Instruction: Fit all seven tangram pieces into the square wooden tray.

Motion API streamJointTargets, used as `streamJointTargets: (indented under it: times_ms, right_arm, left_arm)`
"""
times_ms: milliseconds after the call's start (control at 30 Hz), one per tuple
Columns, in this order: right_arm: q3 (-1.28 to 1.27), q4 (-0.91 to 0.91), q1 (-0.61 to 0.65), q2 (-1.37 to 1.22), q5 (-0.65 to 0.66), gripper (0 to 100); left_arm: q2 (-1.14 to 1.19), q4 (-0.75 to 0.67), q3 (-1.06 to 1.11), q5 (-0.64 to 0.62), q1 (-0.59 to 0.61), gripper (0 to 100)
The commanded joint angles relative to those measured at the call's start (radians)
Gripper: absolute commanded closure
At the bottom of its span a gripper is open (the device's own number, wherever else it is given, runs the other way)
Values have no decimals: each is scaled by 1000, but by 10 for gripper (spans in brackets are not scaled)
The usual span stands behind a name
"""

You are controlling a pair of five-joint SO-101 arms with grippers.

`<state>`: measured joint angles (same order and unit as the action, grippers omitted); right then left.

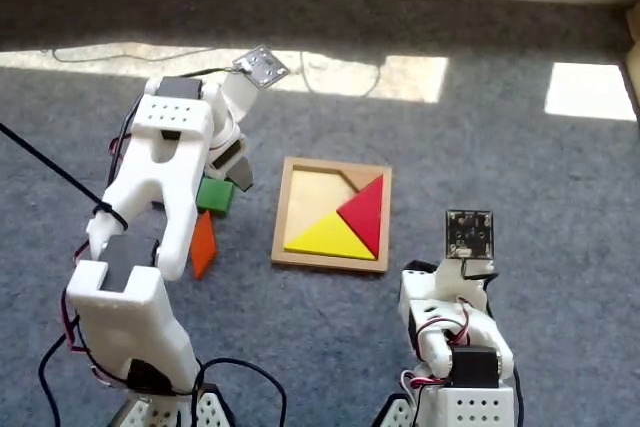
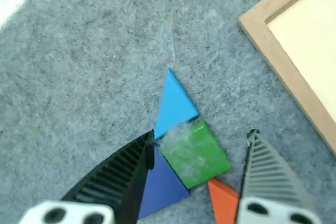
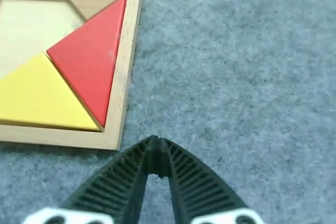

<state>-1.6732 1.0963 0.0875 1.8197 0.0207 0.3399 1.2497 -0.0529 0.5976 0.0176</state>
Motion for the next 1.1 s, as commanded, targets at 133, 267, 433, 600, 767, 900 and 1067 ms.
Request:
streamJointTargets:
  times_ms: [133,267,433,600,767,900,1067]
  right_arm:
    - [-151,1,-10,15,0,992]
    - [-151,1,-10,15,0,992]
    - [-151,1,-10,15,0,992]
    - [-151,1,-10,15,0,992]
    - [-151,1,-12,15,0,992]
    - [-151,1,-12,15,0,992]
    - [-151,1,-13,15,0,992]
  left_arm:
    - [12,103,-48,-15,44,737]
    - [15,110,-48,-97,93,733]
    - [91,110,-27,-98,97,733]
    - [199,58,-28,-101,96,737]
    - [213,92,-70,-164,65,737]
    - [214,95,-65,-172,13,737]
    - [214,118,-67,-195,-1,805]
